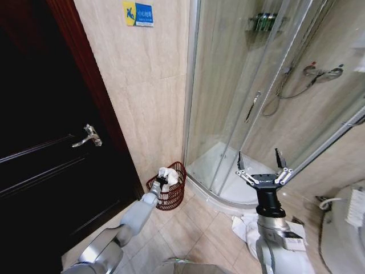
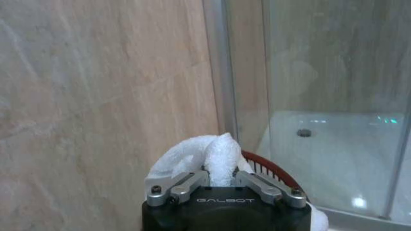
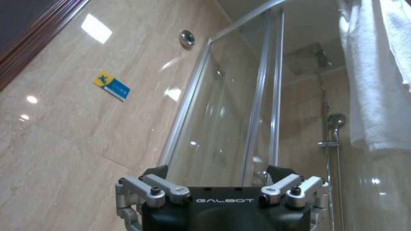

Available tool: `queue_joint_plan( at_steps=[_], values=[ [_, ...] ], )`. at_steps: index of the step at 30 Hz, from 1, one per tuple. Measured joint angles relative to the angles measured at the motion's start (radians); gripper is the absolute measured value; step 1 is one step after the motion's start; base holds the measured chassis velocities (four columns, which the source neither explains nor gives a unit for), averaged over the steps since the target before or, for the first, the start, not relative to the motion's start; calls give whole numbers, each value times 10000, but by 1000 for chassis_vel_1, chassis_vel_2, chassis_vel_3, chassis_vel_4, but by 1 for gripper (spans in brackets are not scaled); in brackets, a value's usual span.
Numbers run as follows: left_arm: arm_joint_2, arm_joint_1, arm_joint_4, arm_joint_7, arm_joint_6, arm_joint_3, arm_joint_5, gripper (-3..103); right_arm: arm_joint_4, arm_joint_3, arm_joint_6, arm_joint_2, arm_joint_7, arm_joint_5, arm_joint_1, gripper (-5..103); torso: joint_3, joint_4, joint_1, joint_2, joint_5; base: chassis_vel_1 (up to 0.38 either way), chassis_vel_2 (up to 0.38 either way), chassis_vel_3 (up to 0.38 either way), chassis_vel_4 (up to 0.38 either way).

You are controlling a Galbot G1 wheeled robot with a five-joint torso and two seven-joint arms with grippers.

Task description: Discard the used towel into the hamper.

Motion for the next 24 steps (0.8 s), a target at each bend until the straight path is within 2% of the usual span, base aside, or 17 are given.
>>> queue_joint_plan(
  at_steps=[9,13,18,20,24],
  values=[
    [-46,-41,184,60,514,235,8,6,-31,-23,-4,0,-10,-9,82,100,0,0,0,1,1,0,0,0,0],
    [-226,-207,565,137,1008,450,-61,6,-135,-31,-17,0,-10,-1,123,100,0,0,0,1,1,0,0,0,0],
    [-465,-486,940,183,1326,604,5,6,-198,-44,-17,0,-13,4,132,100,0,-1,0,1,1,0,0,0,0],
    [-483,-525,902,165,1746,650,157,6,-232,-29,-14,0,-14,13,122,100,0,-1,0,2,1,0,0,0,0],
    [-582,-688,1149,144,2097,770,431,6,-270,19,-15,0,1,110,91,100,0,0,0,2,2,0,0,0,0]
  ],
)
